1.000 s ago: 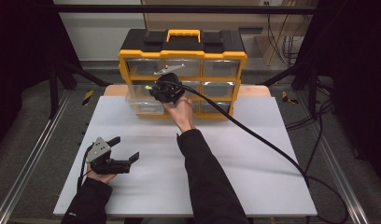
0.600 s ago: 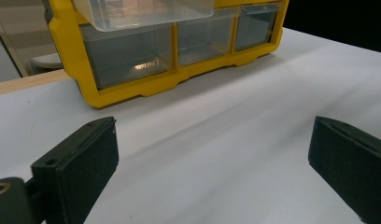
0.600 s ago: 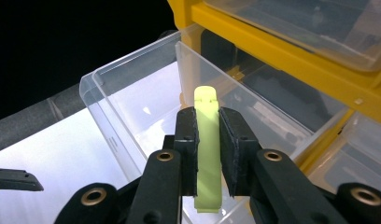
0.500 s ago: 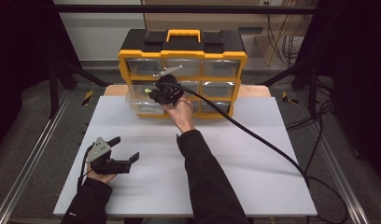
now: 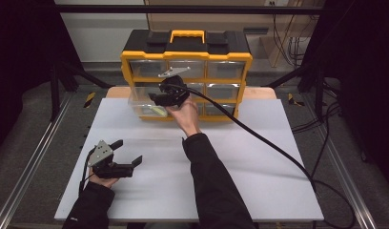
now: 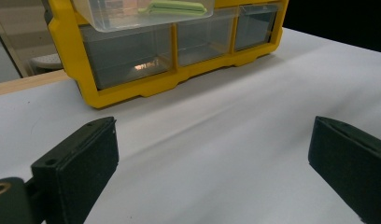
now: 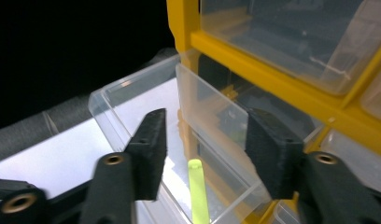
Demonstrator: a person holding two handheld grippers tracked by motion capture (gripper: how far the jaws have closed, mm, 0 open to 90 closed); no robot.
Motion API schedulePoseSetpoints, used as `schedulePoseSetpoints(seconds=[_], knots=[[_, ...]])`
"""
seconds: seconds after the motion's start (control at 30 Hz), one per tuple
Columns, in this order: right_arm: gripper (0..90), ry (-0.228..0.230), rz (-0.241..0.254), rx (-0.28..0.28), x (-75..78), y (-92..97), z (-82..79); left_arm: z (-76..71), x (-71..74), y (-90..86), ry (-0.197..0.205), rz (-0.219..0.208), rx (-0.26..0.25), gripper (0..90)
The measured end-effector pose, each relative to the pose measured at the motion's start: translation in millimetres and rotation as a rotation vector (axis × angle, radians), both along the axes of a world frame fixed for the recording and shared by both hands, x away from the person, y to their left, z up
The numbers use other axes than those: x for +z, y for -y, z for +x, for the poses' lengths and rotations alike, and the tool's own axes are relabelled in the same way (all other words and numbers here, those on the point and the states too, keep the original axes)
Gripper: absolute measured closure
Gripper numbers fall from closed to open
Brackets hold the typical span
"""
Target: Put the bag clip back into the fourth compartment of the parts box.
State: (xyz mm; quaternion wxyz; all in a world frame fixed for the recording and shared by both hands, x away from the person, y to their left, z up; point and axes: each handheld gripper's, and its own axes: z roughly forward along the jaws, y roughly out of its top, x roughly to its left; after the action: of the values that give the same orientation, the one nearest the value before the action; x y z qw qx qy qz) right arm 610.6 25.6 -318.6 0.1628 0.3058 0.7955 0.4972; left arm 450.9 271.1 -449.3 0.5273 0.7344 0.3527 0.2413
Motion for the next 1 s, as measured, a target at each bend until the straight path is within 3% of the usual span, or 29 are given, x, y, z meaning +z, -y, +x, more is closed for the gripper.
schedulePoseSetpoints(seconds=[0.13,0.3,0.43,0.73,1.0], knots=[[36.8,0.027,0.025,0.002,8.2,3.8,-5.1,-0.1,0.0,0.2,0.0,0.002,0.0,1.8],[32.7,0.038,0.053,0.009,14.9,8.5,-10.6,-0.1,0.0,0.2,0.0,0.003,-0.001,1.7],[27.7,0.059,0.118,0.005,20.2,21.0,-16.3,0.0,0.0,0.3,0.0,0.005,-0.001,1.7],[10.9,0.119,0.102,-0.026,21.0,37.2,-31.6,0.0,-0.3,0.8,0.0,0.011,-0.001,1.8],[5.6,0.133,0.136,-0.041,21.5,55.6,-45.3,0.0,-0.1,0.6,0.002,0.008,-0.001,1.8]])
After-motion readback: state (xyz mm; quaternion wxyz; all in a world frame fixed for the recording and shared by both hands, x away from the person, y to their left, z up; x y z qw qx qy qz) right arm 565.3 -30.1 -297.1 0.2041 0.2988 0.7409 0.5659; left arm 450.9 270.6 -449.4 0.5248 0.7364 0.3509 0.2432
